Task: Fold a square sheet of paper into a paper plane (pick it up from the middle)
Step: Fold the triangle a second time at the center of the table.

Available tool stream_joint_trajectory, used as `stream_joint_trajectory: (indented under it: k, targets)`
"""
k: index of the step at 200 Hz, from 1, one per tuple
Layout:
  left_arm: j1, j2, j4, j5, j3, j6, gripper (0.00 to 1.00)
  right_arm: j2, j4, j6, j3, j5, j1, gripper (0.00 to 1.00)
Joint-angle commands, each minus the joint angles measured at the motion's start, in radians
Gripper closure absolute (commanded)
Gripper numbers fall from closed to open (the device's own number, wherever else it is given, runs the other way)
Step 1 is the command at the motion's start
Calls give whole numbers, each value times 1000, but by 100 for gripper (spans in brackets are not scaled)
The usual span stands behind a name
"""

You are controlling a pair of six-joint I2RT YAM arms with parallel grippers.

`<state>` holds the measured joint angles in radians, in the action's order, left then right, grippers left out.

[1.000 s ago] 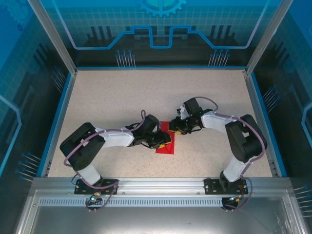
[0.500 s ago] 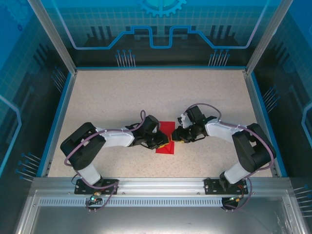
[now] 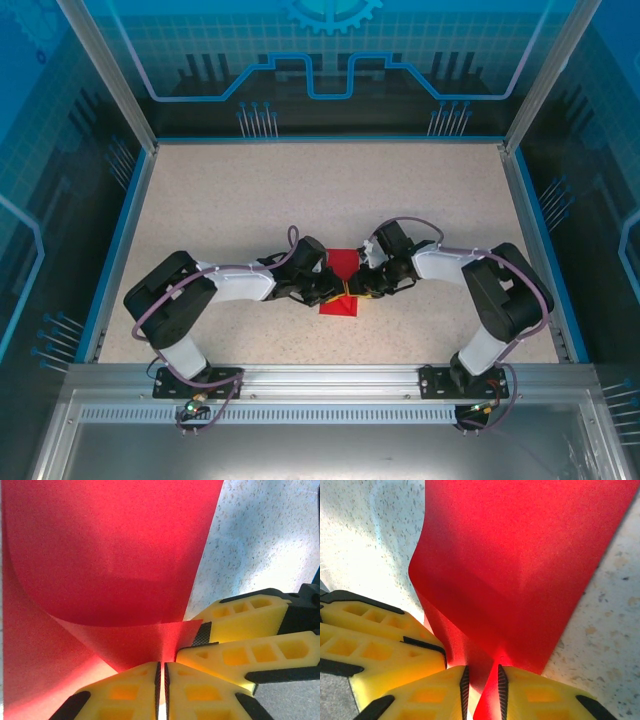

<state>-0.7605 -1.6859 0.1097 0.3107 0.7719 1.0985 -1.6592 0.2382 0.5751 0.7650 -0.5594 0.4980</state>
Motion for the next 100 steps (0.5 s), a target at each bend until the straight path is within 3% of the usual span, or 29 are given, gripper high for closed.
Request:
stream_joint_trajectory:
  k: [1, 55, 100]
  targets:
    - [-6, -4, -22, -10, 10, -3, 87, -7, -14, -3, 20, -24, 10, 78]
    - [-6, -3, -16, 1, 15, -11, 88, -3, 41, -17, 41, 53, 7, 91]
    - [-6, -3, 17, 19, 16, -14, 88, -14, 67, -23, 46, 97, 5, 92]
